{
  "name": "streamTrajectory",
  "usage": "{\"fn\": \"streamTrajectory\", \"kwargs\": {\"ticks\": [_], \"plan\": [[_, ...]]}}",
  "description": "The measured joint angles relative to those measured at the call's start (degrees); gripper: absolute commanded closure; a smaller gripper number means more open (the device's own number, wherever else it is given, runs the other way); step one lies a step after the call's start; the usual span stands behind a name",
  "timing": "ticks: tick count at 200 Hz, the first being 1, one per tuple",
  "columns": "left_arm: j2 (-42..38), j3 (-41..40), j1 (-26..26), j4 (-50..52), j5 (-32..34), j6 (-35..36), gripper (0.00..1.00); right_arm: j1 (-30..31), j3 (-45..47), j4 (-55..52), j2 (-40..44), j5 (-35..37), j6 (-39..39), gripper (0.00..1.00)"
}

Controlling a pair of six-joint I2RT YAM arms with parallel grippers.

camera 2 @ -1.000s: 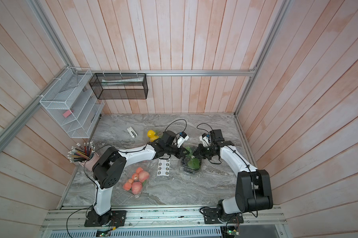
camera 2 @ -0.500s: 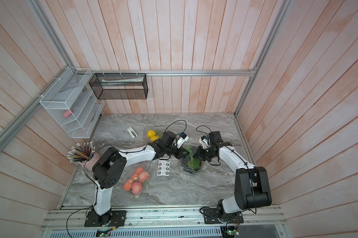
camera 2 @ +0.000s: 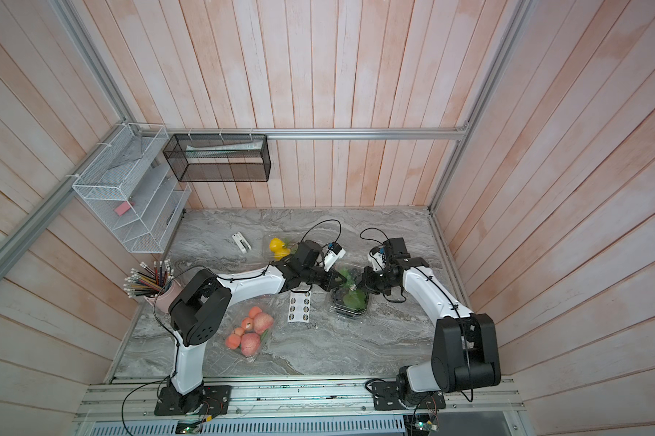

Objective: Label fruit boxes
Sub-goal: Stick the label on the fruit box.

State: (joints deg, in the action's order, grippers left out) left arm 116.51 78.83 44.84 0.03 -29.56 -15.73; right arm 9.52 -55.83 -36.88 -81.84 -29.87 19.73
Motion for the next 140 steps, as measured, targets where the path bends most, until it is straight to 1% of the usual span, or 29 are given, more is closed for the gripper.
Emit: {"fn": "streamTrajectory", "kwargs": {"ticks": [49, 75, 115, 140], "plan": [[0.0, 0.0, 0.0, 0.0, 0.0, 0.0, 0.93, 1.4, -0.3, 1.2, -1.4, -0.2, 0.2, 1.0], [0.0, 0.0, 0.0, 0.2, 0.1, 0.0, 0.93, 1.5, 1.1, 2.2, -2.6, -0.2, 0.2, 1.0], [0.0, 0.0, 0.0, 0.5, 0.0, 0.0, 0.93, 1.5, 1.6, 2.7, -2.2, 0.2, 0.0, 1.0], [-0.2, 0.0, -0.1, 0.6, 0.0, -0.2, 0.92, 1.6, 1.6, 1.0, -0.9, 2.0, -0.2, 1.0]]}}
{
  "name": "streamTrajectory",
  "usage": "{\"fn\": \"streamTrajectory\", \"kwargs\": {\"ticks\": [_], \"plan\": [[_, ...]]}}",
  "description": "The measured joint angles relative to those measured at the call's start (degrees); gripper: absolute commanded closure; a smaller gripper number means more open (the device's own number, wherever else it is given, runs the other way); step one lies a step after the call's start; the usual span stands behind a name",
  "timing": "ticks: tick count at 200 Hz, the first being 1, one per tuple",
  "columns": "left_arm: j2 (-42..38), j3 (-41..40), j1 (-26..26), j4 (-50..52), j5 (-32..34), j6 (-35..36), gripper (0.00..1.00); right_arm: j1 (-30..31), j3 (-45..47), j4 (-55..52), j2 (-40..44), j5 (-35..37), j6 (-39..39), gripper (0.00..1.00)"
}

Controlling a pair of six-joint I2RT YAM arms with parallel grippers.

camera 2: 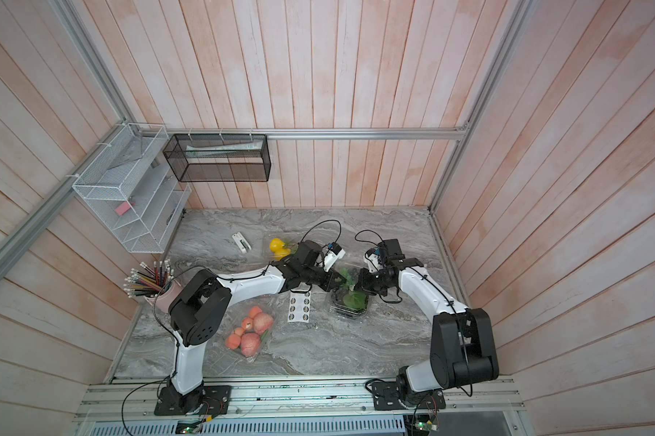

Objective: Label fruit boxes
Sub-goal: Stick the label on the fruit box, then pick up the label sticker from the center of the board.

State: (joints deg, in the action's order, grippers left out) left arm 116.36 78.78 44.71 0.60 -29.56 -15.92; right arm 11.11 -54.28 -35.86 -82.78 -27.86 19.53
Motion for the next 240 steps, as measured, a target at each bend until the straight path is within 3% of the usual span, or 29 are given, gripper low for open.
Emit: {"fn": "streamTrajectory", "kwargs": {"ticks": [51, 107, 138, 161, 175, 240], "plan": [[-3.9, -1.8, -1.7, 2.8, 0.0, -1.0, 0.85, 0.6, -2.9, -6.7, 2.2, 4.9, 0.0, 1.0], [-16.6, -10.2, -9.4, 6.3, 0.0, -2.5, 0.68, 12.1, -17.4, -12.0, 0.7, 12.2, 7.1, 0.53], [-23.4, -14.2, -16.2, 9.4, 0.2, -2.3, 0.63, 22.3, -24.8, -12.6, -5.1, 17.4, 14.1, 0.38], [-27.1, -17.4, -21.7, 10.9, 0.2, -2.3, 0.62, 28.5, -27.7, -12.6, -10.1, 19.9, 19.4, 0.34], [-28.8, -19.0, -24.7, 11.7, 0.2, -2.3, 0.62, 31.2, -28.9, -12.7, -13.1, 21.0, 21.9, 0.26], [-32.3, -21.2, -33.7, 13.6, -1.9, -1.7, 0.61, 38.2, -34.9, -12.5, -27.1, 23.7, 27.6, 0.21]]}}
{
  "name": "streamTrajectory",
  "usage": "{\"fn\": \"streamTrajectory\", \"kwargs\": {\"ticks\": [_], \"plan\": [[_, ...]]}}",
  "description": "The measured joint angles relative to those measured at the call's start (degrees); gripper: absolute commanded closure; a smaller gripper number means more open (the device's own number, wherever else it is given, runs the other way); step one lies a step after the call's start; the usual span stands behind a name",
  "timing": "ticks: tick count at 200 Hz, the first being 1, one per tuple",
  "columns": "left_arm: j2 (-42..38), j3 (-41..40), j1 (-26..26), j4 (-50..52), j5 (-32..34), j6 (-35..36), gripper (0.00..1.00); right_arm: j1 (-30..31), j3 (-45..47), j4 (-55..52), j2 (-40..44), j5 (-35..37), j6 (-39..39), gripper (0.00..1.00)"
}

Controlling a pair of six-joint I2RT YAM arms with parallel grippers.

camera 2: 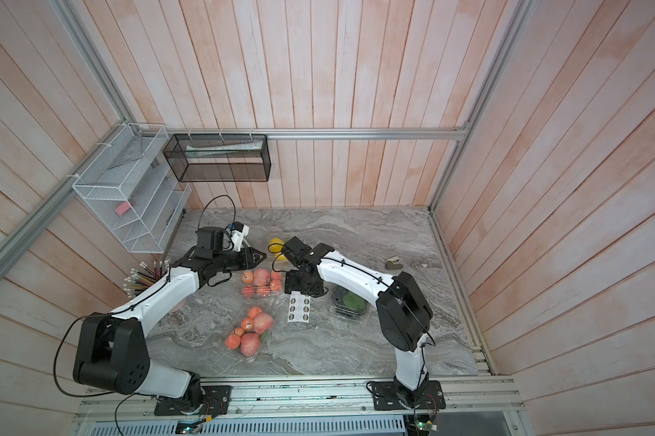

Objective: Label fruit boxes
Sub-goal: Pick up the label sticker from the center of the board.

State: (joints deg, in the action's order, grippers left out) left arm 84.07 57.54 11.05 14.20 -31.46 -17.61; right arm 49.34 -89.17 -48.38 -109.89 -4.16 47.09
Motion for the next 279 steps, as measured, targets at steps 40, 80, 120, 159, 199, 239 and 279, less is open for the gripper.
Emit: {"fn": "streamTrajectory", "kwargs": {"ticks": [40, 80, 120, 159, 199, 239, 279], "plan": [[-0.7, -0.4, -1.2, -0.1, -1.2, 0.0, 0.62, 1.1, -0.1, 0.0, -5.1, 1.7, 1.6, 0.19], [-0.7, -1.9, -1.2, -0.5, -1.6, 0.0, 0.62, 1.7, -0.2, 0.0, -8.2, 3.3, 2.6, 0.09], [-0.7, -2.3, -1.2, -0.5, -1.7, 0.0, 0.62, 2.6, -0.2, 0.0, -9.1, 4.9, 2.7, 0.09], [-0.7, -2.3, -1.2, -1.0, -1.8, 0.0, 0.62, 3.6, -0.4, -0.1, -9.9, 6.3, 2.9, 0.1], [-1.2, -3.1, -1.2, -1.8, -1.8, 0.0, 0.62, 5.1, -1.7, -1.0, -12.0, 8.5, 3.2, 0.13], [-1.6, -3.3, -1.2, -2.1, -1.8, 0.0, 0.62, 5.7, -2.2, -0.7, -12.4, 9.1, 3.8, 0.24], [-1.7, -3.6, -1.2, -2.2, -1.7, 0.0, 0.62, 6.1, -1.4, 0.7, -12.1, 9.8, 4.0, 0.42]]}}
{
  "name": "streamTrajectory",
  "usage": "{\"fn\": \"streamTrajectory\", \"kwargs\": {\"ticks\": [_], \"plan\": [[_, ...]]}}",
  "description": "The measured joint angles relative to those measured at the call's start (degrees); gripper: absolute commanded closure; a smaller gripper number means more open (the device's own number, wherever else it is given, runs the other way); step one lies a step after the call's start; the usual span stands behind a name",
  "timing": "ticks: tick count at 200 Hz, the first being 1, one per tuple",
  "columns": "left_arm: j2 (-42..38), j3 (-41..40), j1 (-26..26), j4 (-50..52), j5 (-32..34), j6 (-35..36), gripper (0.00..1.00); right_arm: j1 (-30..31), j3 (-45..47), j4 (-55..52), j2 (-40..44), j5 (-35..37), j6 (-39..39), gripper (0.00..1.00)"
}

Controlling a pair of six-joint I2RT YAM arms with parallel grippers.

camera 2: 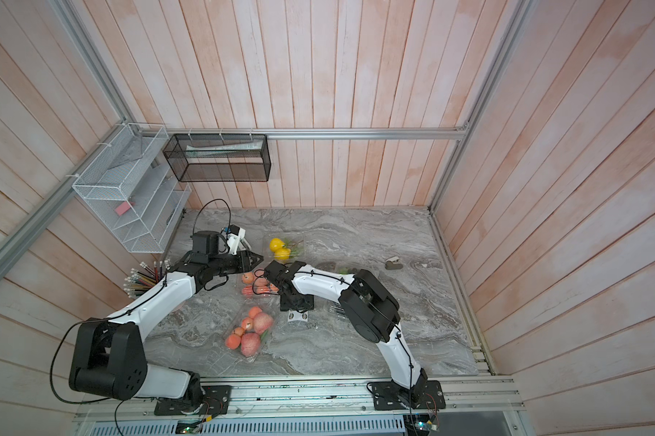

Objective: Label fruit boxes
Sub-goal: Pick up the label sticker from the center of the board.

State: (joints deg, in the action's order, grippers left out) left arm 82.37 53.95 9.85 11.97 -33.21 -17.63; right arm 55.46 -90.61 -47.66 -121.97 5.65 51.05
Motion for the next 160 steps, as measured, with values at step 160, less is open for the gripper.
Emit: {"fn": "streamTrajectory", "kwargs": {"ticks": [160], "plan": [[-1.0, -2.3, 0.0, -3.8, -1.2, 0.3, 0.66, -1.0, 23.9, 23.0, 15.5, -1.2, -2.9, 0.73]]}}
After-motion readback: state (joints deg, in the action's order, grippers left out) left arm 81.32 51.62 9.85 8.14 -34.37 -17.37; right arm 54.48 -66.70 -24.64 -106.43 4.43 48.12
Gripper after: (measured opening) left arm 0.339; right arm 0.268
